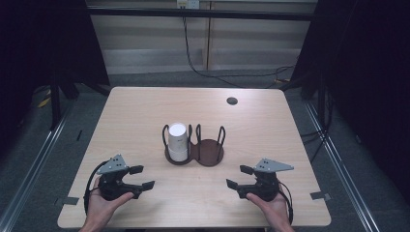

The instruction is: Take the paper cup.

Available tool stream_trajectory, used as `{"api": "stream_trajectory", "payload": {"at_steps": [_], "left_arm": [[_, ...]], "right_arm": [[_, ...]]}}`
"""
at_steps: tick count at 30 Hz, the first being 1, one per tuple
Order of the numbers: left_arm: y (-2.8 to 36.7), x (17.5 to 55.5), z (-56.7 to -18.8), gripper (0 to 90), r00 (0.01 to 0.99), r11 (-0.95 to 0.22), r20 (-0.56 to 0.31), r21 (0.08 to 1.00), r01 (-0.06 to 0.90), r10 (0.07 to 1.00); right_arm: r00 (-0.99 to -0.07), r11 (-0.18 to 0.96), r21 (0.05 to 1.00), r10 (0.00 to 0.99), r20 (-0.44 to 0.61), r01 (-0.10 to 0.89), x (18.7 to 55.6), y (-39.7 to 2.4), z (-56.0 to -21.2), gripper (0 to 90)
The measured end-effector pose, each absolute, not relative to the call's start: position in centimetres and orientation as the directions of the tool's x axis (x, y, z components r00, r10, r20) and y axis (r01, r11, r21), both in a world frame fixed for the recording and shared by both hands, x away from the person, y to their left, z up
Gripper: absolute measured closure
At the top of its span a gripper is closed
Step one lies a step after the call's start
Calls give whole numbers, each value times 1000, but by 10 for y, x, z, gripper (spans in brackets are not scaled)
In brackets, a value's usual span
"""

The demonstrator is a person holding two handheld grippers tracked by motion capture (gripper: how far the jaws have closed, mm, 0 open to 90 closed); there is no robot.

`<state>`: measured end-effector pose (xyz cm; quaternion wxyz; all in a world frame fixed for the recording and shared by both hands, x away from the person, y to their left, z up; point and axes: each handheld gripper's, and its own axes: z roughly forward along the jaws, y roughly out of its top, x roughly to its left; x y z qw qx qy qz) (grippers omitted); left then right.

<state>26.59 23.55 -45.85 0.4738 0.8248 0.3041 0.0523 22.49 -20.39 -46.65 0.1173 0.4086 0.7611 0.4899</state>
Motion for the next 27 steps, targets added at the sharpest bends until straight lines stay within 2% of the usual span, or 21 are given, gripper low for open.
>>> {"api": "stream_trajectory", "payload": {"at_steps": [5,18,23,27], "left_arm": [[234,269,-460,213,805,-360,-237,801,479,543],[228,274,-444,193,822,-380,-185,818,433,539],[223,277,-433,300,828,-397,-165,816,420,536],[219,280,-428,277,831,-388,-173,821,418,529]], "right_arm": [[-642,184,842,732,227,507,226,-203,-467,220],[-637,186,841,738,222,508,226,-202,-468,218],[-641,192,840,736,218,507,225,-200,-468,217],[-652,203,842,728,212,500,223,-199,-467,214]]}}
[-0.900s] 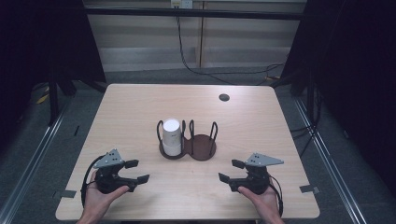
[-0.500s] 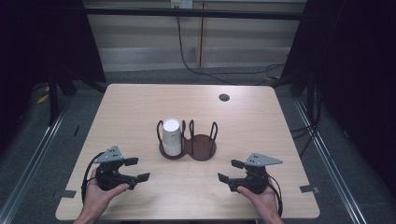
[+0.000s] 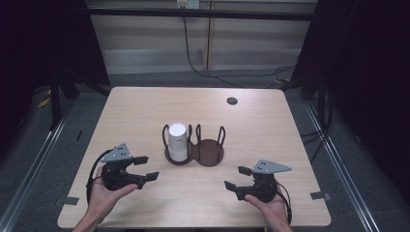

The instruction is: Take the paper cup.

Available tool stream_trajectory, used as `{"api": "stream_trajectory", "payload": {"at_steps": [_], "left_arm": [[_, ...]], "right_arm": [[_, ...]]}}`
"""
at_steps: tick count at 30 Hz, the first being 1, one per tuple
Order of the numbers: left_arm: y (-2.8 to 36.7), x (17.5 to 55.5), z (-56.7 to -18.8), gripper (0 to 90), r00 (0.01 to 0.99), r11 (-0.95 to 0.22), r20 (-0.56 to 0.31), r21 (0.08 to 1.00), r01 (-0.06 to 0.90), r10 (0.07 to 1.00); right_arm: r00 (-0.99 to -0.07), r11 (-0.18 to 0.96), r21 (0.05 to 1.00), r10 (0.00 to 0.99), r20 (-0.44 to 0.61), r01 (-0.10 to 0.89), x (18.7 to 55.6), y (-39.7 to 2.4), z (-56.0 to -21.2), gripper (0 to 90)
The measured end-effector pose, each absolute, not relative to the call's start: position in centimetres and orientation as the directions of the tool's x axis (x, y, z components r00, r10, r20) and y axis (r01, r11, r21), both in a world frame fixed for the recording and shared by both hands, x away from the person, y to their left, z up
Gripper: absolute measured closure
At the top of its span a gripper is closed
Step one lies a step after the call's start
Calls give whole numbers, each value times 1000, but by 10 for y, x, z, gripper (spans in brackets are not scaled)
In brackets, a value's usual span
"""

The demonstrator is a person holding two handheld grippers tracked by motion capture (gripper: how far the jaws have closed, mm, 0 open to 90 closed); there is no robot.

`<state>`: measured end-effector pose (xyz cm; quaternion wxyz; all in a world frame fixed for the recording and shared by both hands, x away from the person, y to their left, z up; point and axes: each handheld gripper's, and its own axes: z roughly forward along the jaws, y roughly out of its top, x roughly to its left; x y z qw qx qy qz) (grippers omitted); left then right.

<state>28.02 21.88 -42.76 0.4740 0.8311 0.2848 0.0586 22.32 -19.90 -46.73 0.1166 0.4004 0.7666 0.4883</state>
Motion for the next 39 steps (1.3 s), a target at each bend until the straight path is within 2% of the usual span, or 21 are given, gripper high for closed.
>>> {"api": "stream_trajectory", "payload": {"at_steps": [3,9,20,29,39], "left_arm": [[218,286,-425,271,836,-403,-178,811,424,519],[214,295,-416,293,847,-449,-126,803,393,516],[207,312,-394,304,854,-472,-116,792,388,506],[201,323,-373,319,859,-428,-118,828,362,498],[186,336,-364,330,861,-456,-93,817,353,500]], "right_arm": [[-649,199,839,728,219,507,224,-199,-468,210],[-650,200,839,728,218,506,224,-200,-468,205],[-660,209,837,719,219,506,225,-197,-468,204],[-665,208,834,710,230,510,225,-196,-469,200],[-683,217,837,693,230,502,225,-194,-469,193]]}}
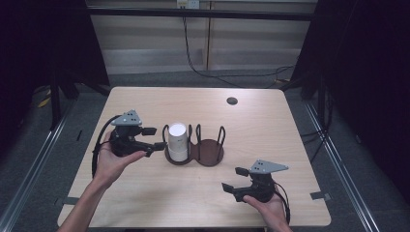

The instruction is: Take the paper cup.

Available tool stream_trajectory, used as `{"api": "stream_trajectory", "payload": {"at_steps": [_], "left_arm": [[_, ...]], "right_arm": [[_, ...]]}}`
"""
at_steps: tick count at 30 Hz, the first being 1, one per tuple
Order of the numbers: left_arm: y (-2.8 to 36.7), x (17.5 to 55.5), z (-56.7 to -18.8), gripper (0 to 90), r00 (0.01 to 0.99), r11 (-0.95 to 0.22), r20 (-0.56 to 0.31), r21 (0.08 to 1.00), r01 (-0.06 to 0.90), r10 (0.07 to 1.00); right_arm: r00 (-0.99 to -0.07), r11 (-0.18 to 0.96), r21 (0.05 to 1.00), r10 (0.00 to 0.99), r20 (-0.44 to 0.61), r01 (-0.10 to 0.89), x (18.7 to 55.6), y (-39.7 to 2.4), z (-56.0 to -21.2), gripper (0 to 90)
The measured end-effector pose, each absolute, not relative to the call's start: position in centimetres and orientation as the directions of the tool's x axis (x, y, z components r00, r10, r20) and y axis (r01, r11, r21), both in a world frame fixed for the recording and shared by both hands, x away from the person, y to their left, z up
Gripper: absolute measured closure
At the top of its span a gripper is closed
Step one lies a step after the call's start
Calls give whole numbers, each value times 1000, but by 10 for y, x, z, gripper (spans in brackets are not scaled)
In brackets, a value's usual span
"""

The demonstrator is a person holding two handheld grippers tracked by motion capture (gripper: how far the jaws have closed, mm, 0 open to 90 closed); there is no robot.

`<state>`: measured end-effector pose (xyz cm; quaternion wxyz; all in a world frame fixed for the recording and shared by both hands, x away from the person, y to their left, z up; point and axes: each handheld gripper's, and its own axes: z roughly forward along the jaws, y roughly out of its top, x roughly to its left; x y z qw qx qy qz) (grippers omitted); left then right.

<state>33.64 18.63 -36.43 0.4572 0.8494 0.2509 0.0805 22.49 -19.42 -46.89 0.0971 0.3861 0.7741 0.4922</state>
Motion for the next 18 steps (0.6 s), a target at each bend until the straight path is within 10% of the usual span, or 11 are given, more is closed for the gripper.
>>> {"api": "stream_trajectory", "payload": {"at_steps": [18], "left_arm": [[163,359,-360,292,858,-530,-40,771,353,512]], "right_arm": [[-681,222,826,691,241,518,226,-193,-471,144]]}}
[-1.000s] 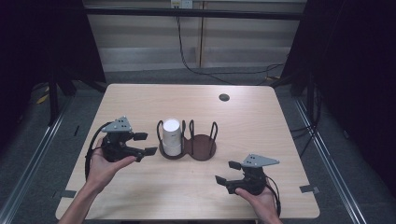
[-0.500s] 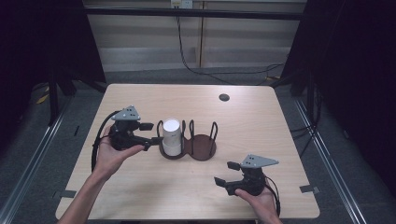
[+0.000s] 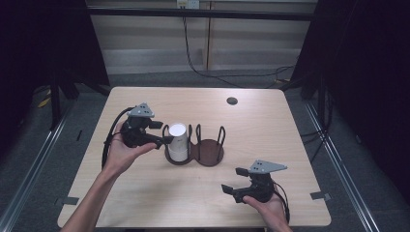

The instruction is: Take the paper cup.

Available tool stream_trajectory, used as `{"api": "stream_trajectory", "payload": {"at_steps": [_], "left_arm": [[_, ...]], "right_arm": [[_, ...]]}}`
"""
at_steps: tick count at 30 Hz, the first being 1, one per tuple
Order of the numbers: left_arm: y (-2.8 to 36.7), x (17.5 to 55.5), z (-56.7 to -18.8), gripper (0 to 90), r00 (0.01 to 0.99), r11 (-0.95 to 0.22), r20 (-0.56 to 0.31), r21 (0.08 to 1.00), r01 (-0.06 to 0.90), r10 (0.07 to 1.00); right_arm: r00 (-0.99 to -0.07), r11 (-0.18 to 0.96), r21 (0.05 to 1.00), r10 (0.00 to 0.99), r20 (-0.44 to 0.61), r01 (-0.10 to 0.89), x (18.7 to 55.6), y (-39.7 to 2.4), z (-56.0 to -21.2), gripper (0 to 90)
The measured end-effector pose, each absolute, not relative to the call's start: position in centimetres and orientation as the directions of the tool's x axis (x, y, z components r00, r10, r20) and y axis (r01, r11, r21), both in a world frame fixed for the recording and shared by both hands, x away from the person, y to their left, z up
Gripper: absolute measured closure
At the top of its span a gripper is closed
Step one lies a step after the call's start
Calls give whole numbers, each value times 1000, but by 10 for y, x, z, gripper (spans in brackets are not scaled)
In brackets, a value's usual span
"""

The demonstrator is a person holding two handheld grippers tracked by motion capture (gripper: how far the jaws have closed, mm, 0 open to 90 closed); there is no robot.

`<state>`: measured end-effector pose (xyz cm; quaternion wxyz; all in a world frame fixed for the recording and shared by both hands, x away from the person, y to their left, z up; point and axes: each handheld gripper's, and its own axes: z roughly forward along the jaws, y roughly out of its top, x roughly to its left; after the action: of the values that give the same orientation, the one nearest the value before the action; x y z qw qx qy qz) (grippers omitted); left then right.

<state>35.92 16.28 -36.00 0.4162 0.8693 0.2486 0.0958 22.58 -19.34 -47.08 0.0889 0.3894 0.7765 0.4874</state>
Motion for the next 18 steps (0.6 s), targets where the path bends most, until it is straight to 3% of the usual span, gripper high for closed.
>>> {"api": "stream_trajectory", "payload": {"at_steps": [6,18], "left_arm": [[154,373,-357,253,870,-570,-53,736,366,490],[139,394,-365,269,869,-616,-55,683,392,491]], "right_arm": [[-679,220,826,693,242,520,226,-195,-471,143],[-691,232,825,681,241,516,225,-192,-471,141]]}}
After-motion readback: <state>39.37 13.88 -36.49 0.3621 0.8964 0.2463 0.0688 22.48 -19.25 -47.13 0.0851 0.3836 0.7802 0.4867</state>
